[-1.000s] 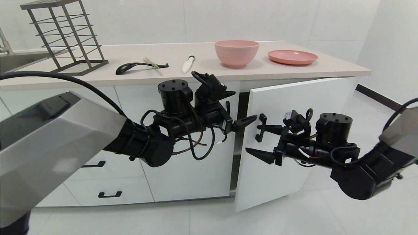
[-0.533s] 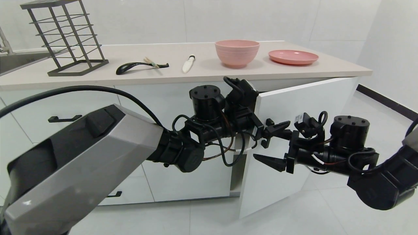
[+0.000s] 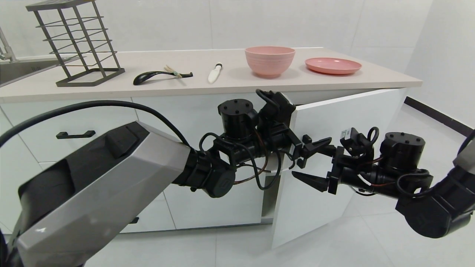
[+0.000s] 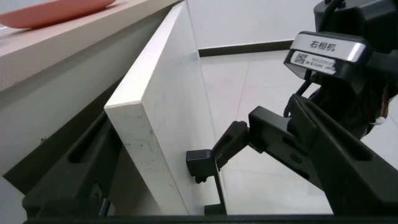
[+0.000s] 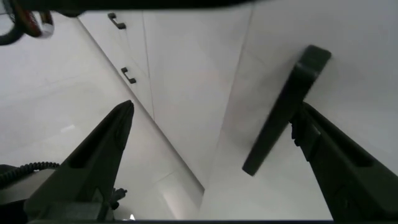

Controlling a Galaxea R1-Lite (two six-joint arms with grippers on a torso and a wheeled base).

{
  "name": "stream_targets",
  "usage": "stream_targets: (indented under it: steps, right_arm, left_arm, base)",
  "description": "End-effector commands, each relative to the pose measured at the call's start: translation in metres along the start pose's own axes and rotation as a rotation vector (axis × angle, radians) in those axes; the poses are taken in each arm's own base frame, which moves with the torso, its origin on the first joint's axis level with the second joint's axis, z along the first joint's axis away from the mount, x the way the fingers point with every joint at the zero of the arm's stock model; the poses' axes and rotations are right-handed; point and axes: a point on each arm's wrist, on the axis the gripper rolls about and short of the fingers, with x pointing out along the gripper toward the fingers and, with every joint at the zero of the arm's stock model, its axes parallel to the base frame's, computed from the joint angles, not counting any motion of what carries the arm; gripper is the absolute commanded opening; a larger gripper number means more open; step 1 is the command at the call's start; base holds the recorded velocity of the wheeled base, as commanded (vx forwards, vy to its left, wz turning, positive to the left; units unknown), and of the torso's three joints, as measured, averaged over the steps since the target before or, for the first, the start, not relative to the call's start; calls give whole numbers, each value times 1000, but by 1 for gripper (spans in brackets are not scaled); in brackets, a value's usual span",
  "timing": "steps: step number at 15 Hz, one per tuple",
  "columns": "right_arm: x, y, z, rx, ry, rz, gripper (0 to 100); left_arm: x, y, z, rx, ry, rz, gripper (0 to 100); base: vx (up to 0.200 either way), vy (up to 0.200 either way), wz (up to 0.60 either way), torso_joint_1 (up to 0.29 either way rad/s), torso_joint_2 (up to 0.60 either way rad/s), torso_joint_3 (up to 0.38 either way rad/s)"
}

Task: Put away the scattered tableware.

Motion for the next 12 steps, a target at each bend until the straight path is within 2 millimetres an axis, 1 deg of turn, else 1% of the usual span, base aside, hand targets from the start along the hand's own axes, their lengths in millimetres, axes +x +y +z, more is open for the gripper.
stream_targets:
  steps: [1,3,5,7,9,10,12]
  right_arm:
    - [-6,-6,-9,15,25,-34,100]
    - [-18,-12,-15,15,38,-73,100]
    - [-29,-7,-16,19,41,-87,100]
    - [-50,13,-1,5,27,-93,100]
    - [-65,27,12,-16,7,-98,100]
    - [-82,43,23,-39,-14,-103,100]
    - [-100,62,32,-65,-39,-108,100]
  left_arm:
    - [0,-1,0,0,0,-7,100]
    - [0,-2,0,-1,1,-8,100]
    - [1,-5,-3,-10,13,-15,100]
    - [-1,-10,-11,-22,34,-23,100]
    - [0,-11,-15,-26,40,-23,100]
    - [1,-12,-19,-30,46,-26,100]
    - [2,-11,-20,-30,46,-26,100]
  base:
    - [0,0,0,0,0,0]
    - [0,0,0,0,0,0]
    - [0,0,0,0,0,0]
    - [0,0,0,0,0,0]
    - [0,0,0,0,0,0]
    - [0,0,0,0,0,0]
    - [0,0,0,0,0,0]
